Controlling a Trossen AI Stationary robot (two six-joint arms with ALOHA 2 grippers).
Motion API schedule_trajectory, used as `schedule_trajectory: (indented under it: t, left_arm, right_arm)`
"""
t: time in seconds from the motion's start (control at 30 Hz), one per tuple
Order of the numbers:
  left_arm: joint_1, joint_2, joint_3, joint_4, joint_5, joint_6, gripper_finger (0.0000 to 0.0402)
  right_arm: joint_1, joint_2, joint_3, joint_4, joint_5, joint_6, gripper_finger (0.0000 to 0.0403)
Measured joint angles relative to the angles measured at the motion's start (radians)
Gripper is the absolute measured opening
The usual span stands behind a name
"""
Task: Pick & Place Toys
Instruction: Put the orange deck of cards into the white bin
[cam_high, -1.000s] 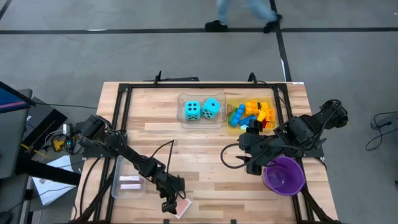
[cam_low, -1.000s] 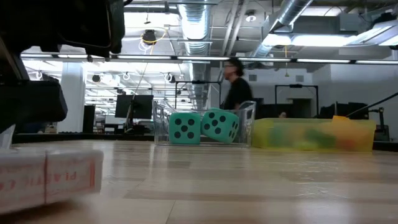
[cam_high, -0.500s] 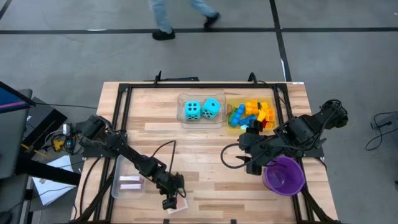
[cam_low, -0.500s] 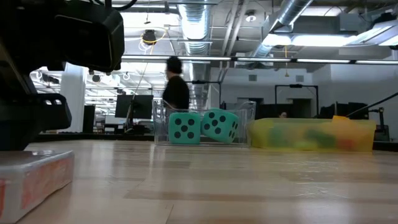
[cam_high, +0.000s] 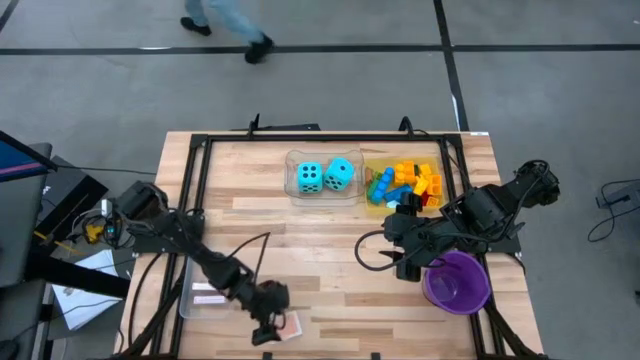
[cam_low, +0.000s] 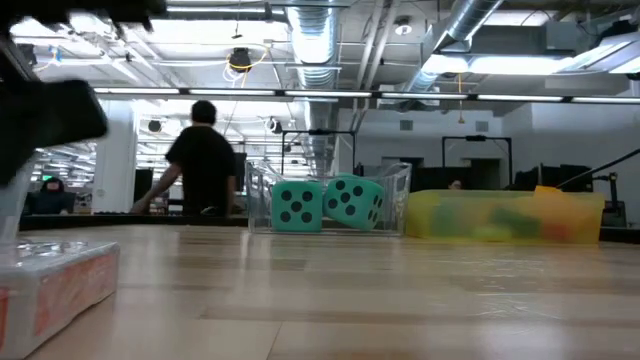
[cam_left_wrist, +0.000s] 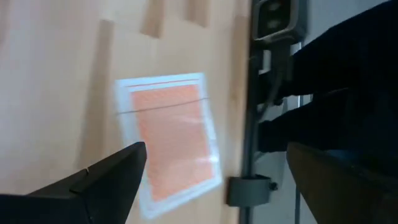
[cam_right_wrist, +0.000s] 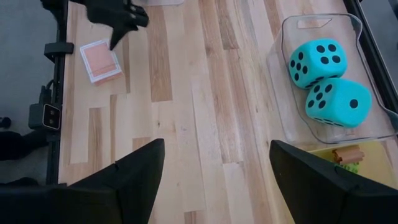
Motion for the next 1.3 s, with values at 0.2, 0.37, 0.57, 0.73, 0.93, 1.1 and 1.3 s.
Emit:
schedule_trajectory:
  t: [0.2,0.37,0.57,0.73,0.93,1.1,1.3]
  left_arm:
    - [-0.097,-0.014,0.132,-0.125,-0.101,-0.016,0.0395]
    - [-0.129,0.062,0.388,-0.493,-0.299,0.098,0.0390]
    - [-0.122,0.247,0.562,-0.676,-0.383,0.105,0.0388]
    - [-0.142,0.285,0.543,-0.690,-0.330,-0.046,0.0388]
    - [-0.164,0.304,0.526,-0.683,-0.358,-0.117,0.0388]
    - [-0.164,0.322,0.526,-0.683,-0.385,-0.137,0.0388]
    - [-0.164,0.342,0.524,-0.667,-0.390,-0.138,0.0388]
  right_arm:
    - [0.000,0.000,0.000,0.000,-0.003,0.005,0.0284]
    - [0.000,0.000,0.000,0.000,-0.002,0.005,0.0284]
    - [-0.001,0.000,-0.028,0.009,-0.002,0.010,0.0284]
    - [-0.001,0.000,-0.065,0.012,-0.002,0.031,0.0284]
    - [0.000,0.000,-0.089,0.020,-0.003,0.021,0.0284]
    - [-0.001,0.000,-0.090,0.050,-0.002,0.013,0.0284]
    - [-0.001,0.000,-0.090,0.058,-0.001,0.005,0.0284]
